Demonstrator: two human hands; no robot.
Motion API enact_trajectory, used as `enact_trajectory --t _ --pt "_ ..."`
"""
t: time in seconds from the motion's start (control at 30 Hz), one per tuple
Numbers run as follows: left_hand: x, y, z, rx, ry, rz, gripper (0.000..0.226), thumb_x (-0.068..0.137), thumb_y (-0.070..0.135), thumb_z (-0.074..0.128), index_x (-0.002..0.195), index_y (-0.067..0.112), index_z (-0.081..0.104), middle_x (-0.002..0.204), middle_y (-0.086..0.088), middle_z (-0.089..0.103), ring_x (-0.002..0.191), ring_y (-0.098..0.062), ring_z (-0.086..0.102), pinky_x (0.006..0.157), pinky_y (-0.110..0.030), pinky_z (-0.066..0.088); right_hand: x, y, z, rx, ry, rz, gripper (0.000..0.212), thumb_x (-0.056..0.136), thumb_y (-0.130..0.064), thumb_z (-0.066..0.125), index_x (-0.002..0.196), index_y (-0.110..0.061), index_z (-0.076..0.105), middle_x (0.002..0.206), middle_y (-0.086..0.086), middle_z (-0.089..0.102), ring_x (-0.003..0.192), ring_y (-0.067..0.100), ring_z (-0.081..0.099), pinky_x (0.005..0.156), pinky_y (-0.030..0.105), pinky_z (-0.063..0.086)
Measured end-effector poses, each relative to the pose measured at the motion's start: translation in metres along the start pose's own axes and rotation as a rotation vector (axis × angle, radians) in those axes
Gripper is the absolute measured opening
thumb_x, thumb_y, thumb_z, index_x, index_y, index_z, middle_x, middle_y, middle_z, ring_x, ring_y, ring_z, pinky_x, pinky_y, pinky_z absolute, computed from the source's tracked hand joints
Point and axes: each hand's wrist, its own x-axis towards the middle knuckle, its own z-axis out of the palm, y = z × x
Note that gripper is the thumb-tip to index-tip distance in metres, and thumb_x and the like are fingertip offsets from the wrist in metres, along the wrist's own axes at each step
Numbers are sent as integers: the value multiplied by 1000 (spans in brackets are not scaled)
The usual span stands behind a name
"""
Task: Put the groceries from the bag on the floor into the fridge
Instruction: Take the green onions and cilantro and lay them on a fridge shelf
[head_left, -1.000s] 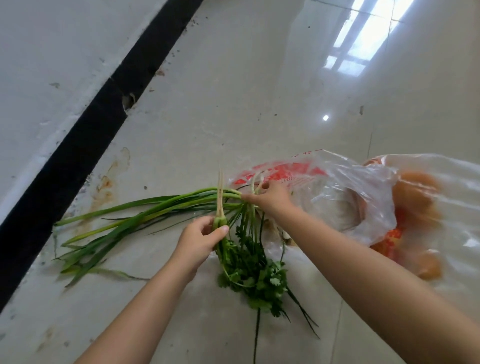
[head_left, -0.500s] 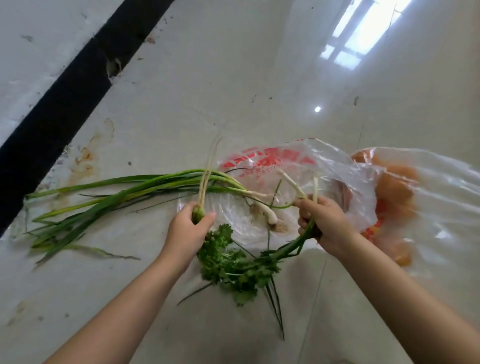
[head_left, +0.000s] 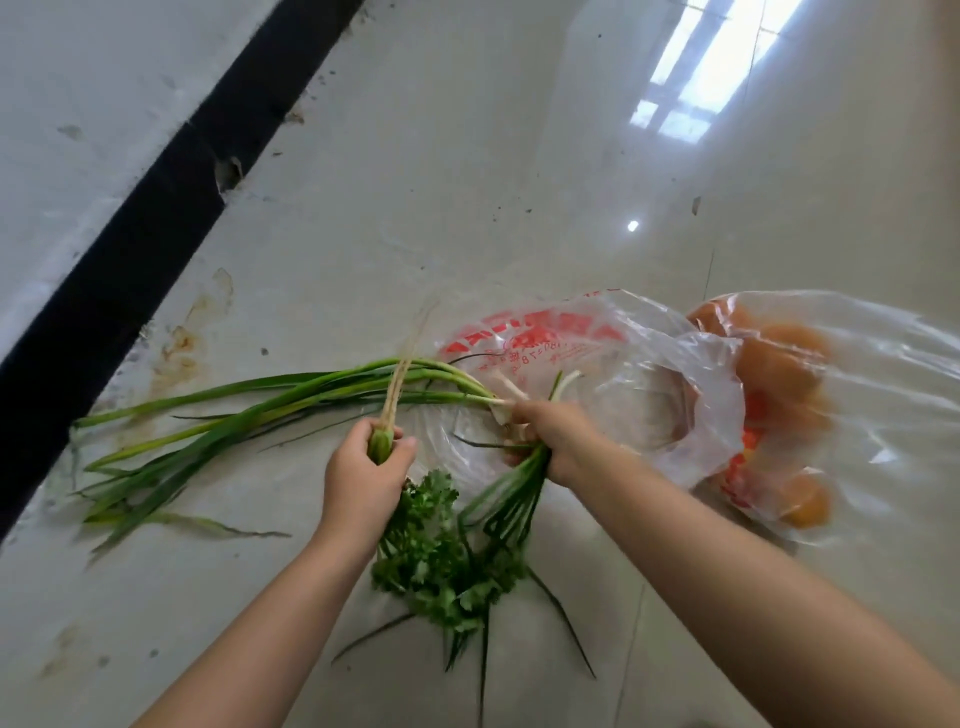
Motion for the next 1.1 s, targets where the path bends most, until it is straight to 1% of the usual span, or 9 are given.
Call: enact_trajectory --t 0.07,0.2,0.37,0.47,0.57,0.7,0.87,1.0,1.1 --pt "-3 0 -2 -13 2 -12 27 90 8 57 69 22 48 62 -1 44 57 -16 41 56 -28 35 12 1 19 120 22 36 24 89 -16 58 108 -1 54 65 6 47 41 17 49 33 22 45" --pt "-6 0 -7 -24 0 -39 27 91 7 55 70 22 48 65 -1 46 58 -16 43 57 -27 38 28 -2 34 204 203 7 54 77 -36 71 111 3 57 61 5 54 40 15 52 40 25 49" --pt "-7 4 -11 12 7 -26 28 91 8 56 70 24 48 65 0 47 60 -15 44 57 -25 39 13 -7 39 143 267 -38 39 83 -30 66 106 0 57 57 2 53 43 11 47 37 20 35" --pt "-5 7 -17 -4 46 -21 28 91 8 56 69 25 49 63 -1 47 59 -15 44 58 -27 39 -11 -1 34 -51 209 -280 11 85 -17 58 83 -8 52 63 2 43 52 13 40 47 24 33" --pt "-8 12 -23 -25 53 -11 27 91 10 55 69 24 49 63 -1 47 60 -17 44 64 -31 40 -44 15 30 -285 22 -522 15 89 -11 50 74 -13 48 73 8 49 66 17 45 56 33 39" --pt "-33 34 -36 3 98 3 27 91 13 56 69 27 49 64 -1 49 64 -18 46 62 -29 40 -90 2 21 -78 -16 -640 41 95 -10 42 59 -23 58 84 9 64 95 25 56 99 45 41" --pt "-98 109 -73 -36 139 -2 28 94 18 53 68 25 44 62 1 54 62 -12 53 62 -20 43 -179 -46 -5 185 87 -736 32 98 -13 36 68 -18 45 41 -8 53 48 6 57 68 30 53" --pt "-156 199 -110 93 176 114 31 91 22 57 65 20 40 58 2 42 54 -11 41 54 -20 34 -272 -95 -39 304 249 -691 32 98 -17 38 66 -19 40 32 -8 40 34 3 41 53 26 47" --pt "-203 285 -134 211 172 157 19 90 21 60 82 10 45 64 4 38 57 -11 38 52 -18 31 -354 -137 -79 399 319 -650 25 97 -15 40 73 -21 40 29 -9 38 28 1 35 36 14 37"
